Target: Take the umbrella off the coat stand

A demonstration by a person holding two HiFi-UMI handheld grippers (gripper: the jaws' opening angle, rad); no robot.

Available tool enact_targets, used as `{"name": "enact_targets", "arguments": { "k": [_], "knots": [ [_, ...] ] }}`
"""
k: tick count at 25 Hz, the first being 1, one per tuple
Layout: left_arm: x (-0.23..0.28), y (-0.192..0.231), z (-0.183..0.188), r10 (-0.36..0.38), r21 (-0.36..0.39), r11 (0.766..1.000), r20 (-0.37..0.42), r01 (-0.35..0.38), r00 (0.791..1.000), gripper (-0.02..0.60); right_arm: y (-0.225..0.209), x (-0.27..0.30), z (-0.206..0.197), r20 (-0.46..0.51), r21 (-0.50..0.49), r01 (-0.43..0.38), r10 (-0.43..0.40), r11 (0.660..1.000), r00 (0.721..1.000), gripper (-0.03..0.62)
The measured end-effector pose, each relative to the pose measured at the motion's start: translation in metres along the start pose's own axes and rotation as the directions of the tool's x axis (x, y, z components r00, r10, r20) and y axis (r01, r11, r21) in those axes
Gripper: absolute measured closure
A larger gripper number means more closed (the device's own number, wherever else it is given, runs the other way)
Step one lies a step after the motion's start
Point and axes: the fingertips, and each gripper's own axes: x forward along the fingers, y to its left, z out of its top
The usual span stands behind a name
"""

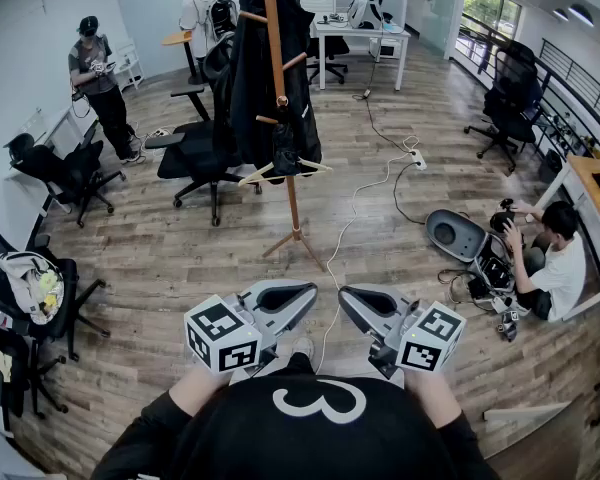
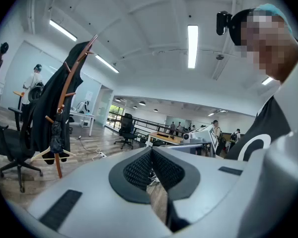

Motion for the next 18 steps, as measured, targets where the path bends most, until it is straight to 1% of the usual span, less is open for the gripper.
{"name": "enact_targets", "arguments": {
  "k": [7,12,16,18],
  "knots": [
    [-0.014,0.004,0.002,0.026,-0.006,1.0,0.01,-0.026,1.0,0.565,0.009,0.011,0.002,-0.009,-0.012,-0.024,0.024,1.0,1.0,0.568],
    [-0.017,0.022,0.008,0.054,-0.013,0.998,0.029,-0.054,0.998,0.565,0.002,0.029,0.004,-0.02,-0.011,-0.037,0.037,0.999,0.999,0.569],
    [-0.018,0.041,0.011,0.066,-0.012,0.998,0.041,-0.066,0.997,0.565,-0.005,0.046,0.009,-0.002,-0.01,-0.08,0.08,0.997,0.997,0.568],
    [-0.019,0.05,0.013,0.071,-0.011,0.997,0.046,-0.071,0.996,0.565,-0.011,0.054,0.01,0.007,-0.01,-0.081,0.082,0.997,0.997,0.568]
  ]
}}
